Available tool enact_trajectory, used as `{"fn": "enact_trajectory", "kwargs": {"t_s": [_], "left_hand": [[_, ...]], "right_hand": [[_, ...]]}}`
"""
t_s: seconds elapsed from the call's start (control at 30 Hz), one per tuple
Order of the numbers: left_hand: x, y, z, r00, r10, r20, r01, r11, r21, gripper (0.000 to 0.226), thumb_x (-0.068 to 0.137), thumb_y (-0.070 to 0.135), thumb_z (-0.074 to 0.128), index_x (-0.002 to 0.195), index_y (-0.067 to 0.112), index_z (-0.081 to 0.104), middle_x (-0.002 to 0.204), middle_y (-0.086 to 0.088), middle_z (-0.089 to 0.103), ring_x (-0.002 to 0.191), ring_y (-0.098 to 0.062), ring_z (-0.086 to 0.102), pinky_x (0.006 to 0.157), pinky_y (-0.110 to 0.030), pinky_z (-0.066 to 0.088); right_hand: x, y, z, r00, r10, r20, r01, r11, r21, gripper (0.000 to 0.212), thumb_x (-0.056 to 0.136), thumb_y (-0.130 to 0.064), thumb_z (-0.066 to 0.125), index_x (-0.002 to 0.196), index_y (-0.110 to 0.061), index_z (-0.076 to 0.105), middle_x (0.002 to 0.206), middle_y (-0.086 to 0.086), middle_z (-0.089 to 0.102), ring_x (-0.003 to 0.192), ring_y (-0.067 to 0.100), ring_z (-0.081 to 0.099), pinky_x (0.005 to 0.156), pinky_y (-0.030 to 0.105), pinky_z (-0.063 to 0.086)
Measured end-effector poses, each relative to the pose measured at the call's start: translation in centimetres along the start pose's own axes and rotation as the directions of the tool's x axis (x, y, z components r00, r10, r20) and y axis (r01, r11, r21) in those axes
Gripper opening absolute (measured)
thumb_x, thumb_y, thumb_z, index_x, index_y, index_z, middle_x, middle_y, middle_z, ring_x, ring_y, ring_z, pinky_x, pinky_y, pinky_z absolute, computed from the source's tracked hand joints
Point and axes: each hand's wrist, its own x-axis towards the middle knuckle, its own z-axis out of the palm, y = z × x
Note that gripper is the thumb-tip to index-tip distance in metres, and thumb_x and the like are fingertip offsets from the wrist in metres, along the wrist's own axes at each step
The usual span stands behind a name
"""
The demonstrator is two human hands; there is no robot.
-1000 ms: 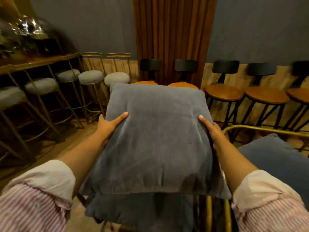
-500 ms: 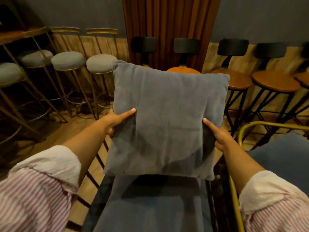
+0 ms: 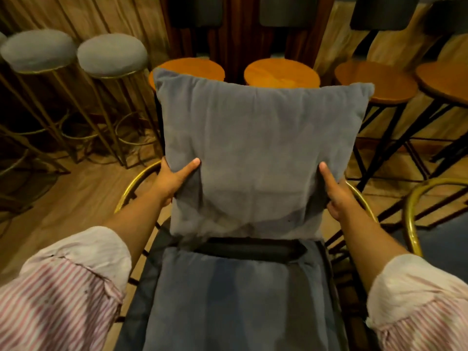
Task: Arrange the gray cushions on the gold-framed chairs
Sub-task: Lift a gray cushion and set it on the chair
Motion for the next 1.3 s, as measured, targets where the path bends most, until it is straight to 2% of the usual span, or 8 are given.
{"fn": "enact_trajectory", "kwargs": {"t_s": [0.2,0.37,0.47,0.8,0.97,1.1,1.2,1.3], "left_hand": [[1.8,-5.7,0.3,0.999,-0.046,-0.002,0.046,0.998,0.035,0.091,0.079,0.038,0.072,0.149,0.025,0.016,0.153,-0.005,0.034,0.139,-0.03,0.037,0.111,-0.05,0.035],[1.7,-7.3,0.2,0.998,-0.053,-0.028,0.056,0.991,0.121,0.09,0.08,0.039,0.071,0.15,0.021,0.018,0.155,-0.005,0.033,0.14,-0.029,0.036,0.11,-0.044,0.034],[2.2,-7.1,0.2,0.994,-0.102,-0.027,0.105,0.982,0.157,0.092,0.078,0.044,0.071,0.15,0.02,0.018,0.156,-0.007,0.032,0.14,-0.031,0.035,0.11,-0.047,0.034],[-1.6,-6.6,0.2,0.974,-0.221,0.043,0.205,0.951,0.232,0.071,0.089,0.042,0.058,0.145,0.006,0.034,0.15,-0.015,0.04,0.135,-0.035,0.042,0.11,-0.043,0.038],[-7.7,-4.6,0.7,0.967,-0.186,0.175,0.095,0.897,0.431,0.065,0.094,0.037,0.053,0.146,0.005,0.031,0.152,-0.013,0.036,0.136,-0.034,0.039,0.112,-0.04,0.034],[-15.1,-2.3,2.0,0.94,-0.174,0.293,-0.051,0.779,0.625,0.066,0.095,0.044,0.046,0.147,0.006,0.03,0.155,-0.014,0.032,0.14,-0.032,0.035,0.111,-0.038,0.03],[-21.4,-0.9,2.9,0.912,-0.115,0.393,-0.192,0.727,0.659,0.066,0.095,0.044,0.047,0.146,0.006,0.031,0.154,-0.013,0.035,0.139,-0.031,0.038,0.111,-0.038,0.032],[-27.5,-0.1,4.6,0.874,-0.05,0.484,-0.309,0.71,0.633,0.064,0.095,0.042,0.048,0.146,0.007,0.031,0.154,-0.013,0.034,0.14,-0.03,0.037,0.112,-0.037,0.031]], "right_hand": [[0.2,5.8,0.5,0.993,0.022,-0.12,-0.023,1.0,-0.004,0.13,0.036,-0.074,0.076,0.147,-0.021,0.033,0.145,-0.002,0.046,0.13,0.019,0.045,0.106,0.034,0.038],[-0.3,8.7,-0.1,0.974,0.041,-0.221,-0.067,0.992,-0.109,0.076,0.08,-0.046,0.068,0.145,-0.021,0.036,0.149,0.005,0.043,0.135,0.026,0.042,0.105,0.032,0.037],[-0.3,8.8,-0.2,0.956,0.011,-0.292,-0.064,0.983,-0.173,0.075,0.081,-0.049,0.066,0.144,-0.02,0.036,0.149,0.007,0.044,0.135,0.028,0.043,0.105,0.034,0.036],[-2.9,9.0,-0.1,0.971,0.161,-0.175,-0.209,0.927,-0.311,0.077,0.085,-0.053,0.055,0.146,-0.013,0.032,0.152,0.012,0.039,0.137,0.036,0.037,0.112,0.048,0.035],[-7.6,6.7,-0.8,0.984,0.137,-0.111,-0.172,0.886,-0.43,0.075,0.084,-0.058,0.053,0.138,-0.006,0.045,0.143,0.015,0.049,0.13,0.035,0.046,0.109,0.044,0.038],[-13.3,4.4,-2.2,0.993,0.083,-0.085,-0.113,0.885,-0.453,0.067,0.095,-0.048,0.046,0.146,-0.007,0.031,0.147,0.016,0.044,0.135,0.034,0.042,0.109,0.041,0.034],[-18.7,2.2,-4.3,0.999,-0.012,-0.03,-0.006,0.845,-0.534,0.072,0.09,-0.052,0.05,0.144,-0.007,0.033,0.136,0.017,0.052,0.131,0.036,0.046,0.105,0.038,0.037],[-24.2,0.1,-7.7,0.994,-0.111,0.018,0.093,0.729,-0.678,0.06,0.094,-0.033,0.054,0.143,-0.004,0.035,0.138,0.016,0.049,0.135,0.034,0.042,0.102,0.031,0.035]]}}
